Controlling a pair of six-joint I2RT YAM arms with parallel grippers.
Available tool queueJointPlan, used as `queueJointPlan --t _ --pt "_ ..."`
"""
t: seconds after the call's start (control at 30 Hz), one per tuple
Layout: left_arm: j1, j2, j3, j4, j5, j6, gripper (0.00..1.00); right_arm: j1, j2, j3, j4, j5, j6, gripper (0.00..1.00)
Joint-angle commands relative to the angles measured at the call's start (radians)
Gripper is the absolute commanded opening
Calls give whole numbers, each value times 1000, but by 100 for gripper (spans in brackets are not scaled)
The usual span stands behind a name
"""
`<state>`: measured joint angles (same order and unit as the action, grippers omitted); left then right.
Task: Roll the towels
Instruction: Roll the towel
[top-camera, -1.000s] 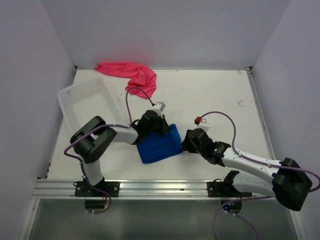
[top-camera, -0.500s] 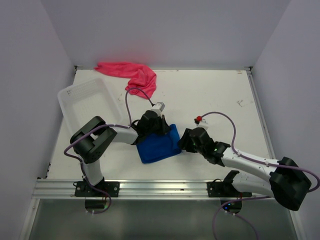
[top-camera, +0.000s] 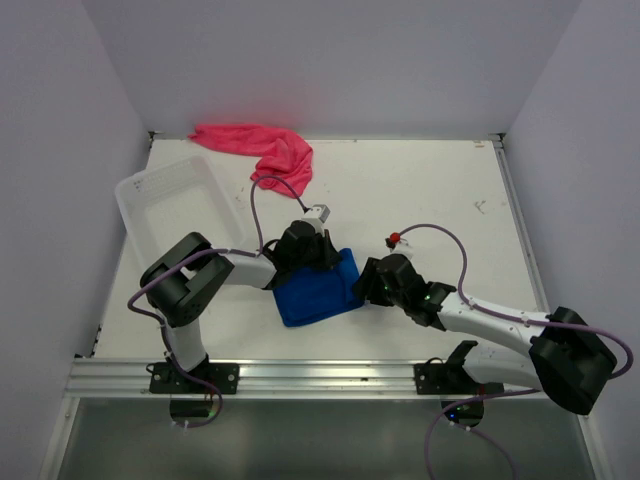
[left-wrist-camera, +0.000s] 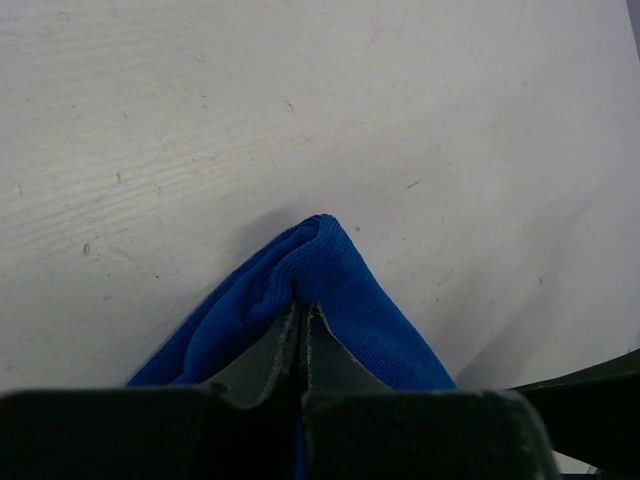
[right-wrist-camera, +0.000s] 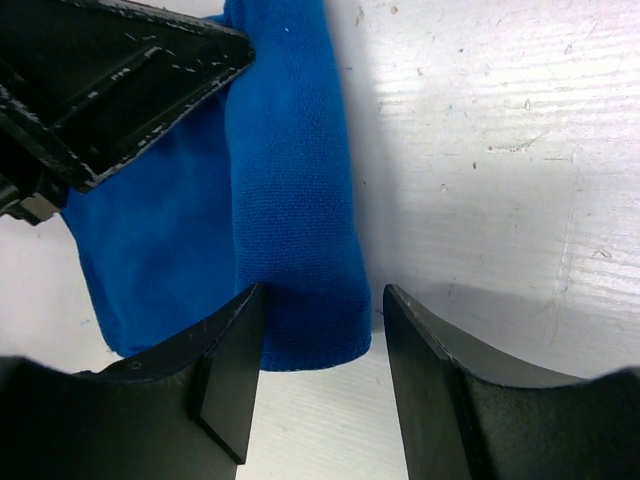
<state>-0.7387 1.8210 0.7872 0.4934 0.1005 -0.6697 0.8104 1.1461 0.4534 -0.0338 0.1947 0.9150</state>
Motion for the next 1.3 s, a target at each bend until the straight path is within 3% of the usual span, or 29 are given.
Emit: queueJointPlan --t 0.0,0.2,0.43,0.7,1.03,1.27 --pt "9 -8 -28 -30 -5 12 0 -5 36 8 29 -40 -19 54" --pt "10 -11 -23 -36 -5 12 0 -7 106 -5 101 -78 -39 48" --pt "10 -20 -9 -56 -16 22 0 -7 115 -16 91 -75 -106 20" --pt "18 -32 20 -76 19 -2 0 4 92 10 -7 9 -249 0" --pt "65 -81 29 -24 133 -85 1 145 128 73 -83 241 -352 0" --pt "68 -118 49 -72 137 -80 13 257 221 163 -144 370 -352 0"
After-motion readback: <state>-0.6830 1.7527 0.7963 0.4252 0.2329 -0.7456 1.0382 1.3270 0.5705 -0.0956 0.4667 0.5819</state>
